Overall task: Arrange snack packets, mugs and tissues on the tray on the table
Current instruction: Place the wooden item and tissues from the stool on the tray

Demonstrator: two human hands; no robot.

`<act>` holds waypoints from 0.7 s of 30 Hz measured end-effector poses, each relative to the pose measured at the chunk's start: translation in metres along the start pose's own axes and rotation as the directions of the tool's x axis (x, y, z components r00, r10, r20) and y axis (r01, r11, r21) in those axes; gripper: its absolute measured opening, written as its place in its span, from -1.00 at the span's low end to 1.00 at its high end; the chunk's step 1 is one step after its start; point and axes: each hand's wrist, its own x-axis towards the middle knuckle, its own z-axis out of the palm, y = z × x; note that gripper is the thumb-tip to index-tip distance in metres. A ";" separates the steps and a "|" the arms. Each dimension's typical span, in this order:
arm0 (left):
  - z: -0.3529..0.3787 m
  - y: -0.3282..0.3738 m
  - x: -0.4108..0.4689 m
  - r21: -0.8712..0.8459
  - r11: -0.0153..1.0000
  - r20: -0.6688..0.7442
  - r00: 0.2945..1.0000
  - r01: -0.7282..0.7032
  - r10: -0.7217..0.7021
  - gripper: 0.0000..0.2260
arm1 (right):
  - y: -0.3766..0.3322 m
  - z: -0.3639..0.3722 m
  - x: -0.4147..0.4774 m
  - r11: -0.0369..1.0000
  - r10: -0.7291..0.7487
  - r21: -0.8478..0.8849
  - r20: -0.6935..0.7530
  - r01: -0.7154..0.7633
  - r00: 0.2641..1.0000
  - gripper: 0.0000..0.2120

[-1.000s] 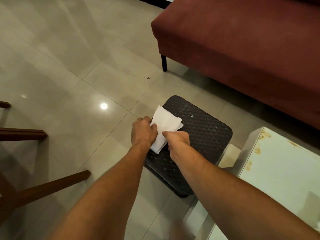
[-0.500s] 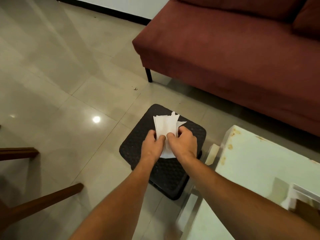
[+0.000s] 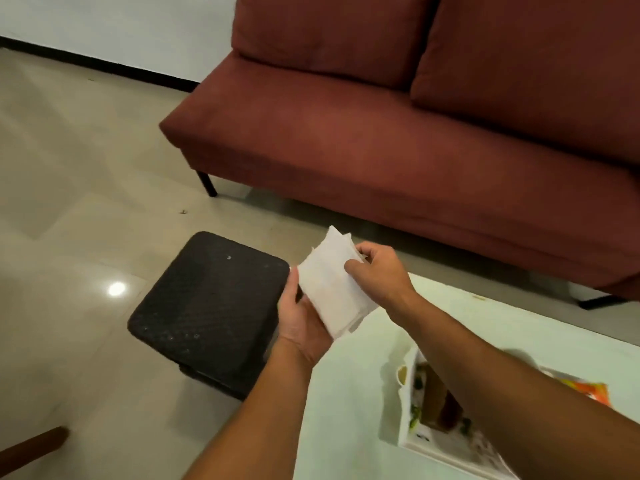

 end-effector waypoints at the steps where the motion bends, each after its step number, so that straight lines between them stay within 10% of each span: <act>1: 0.010 -0.010 0.001 0.065 0.998 -0.054 0.999 0.010 -0.007 -0.37 | 0.012 -0.013 -0.005 0.999 0.002 -0.033 -0.046 -0.004 0.999 -0.80; 9: 0.073 -0.102 0.010 0.729 0.675 -0.328 0.922 0.111 0.203 -0.83 | 0.103 -0.066 -0.051 0.972 0.028 -0.221 -0.244 -0.084 0.969 -0.69; 18: 0.120 -0.208 0.001 0.999 -0.007 -0.032 0.966 0.035 0.257 -0.77 | 0.198 -0.103 -0.110 0.986 0.091 -0.094 -0.389 -0.138 0.917 -0.79; 21: 0.102 -0.230 0.000 0.995 -0.077 -0.035 0.958 0.059 0.283 -0.79 | 0.221 -0.095 -0.119 0.982 0.139 -0.062 -0.396 -0.178 0.907 -0.85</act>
